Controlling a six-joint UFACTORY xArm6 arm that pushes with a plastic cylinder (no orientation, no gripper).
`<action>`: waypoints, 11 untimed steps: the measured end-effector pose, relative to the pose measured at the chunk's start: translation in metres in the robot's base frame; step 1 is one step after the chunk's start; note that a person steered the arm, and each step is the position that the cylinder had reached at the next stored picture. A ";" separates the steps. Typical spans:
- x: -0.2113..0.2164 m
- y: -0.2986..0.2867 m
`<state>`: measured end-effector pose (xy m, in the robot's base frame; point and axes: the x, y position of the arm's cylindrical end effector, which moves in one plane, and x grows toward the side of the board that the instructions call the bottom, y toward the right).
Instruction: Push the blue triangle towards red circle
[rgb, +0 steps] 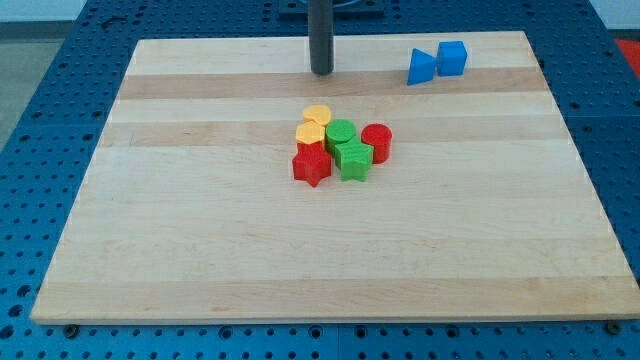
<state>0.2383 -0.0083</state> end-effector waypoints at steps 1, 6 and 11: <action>-0.043 0.030; 0.024 0.136; 0.090 0.114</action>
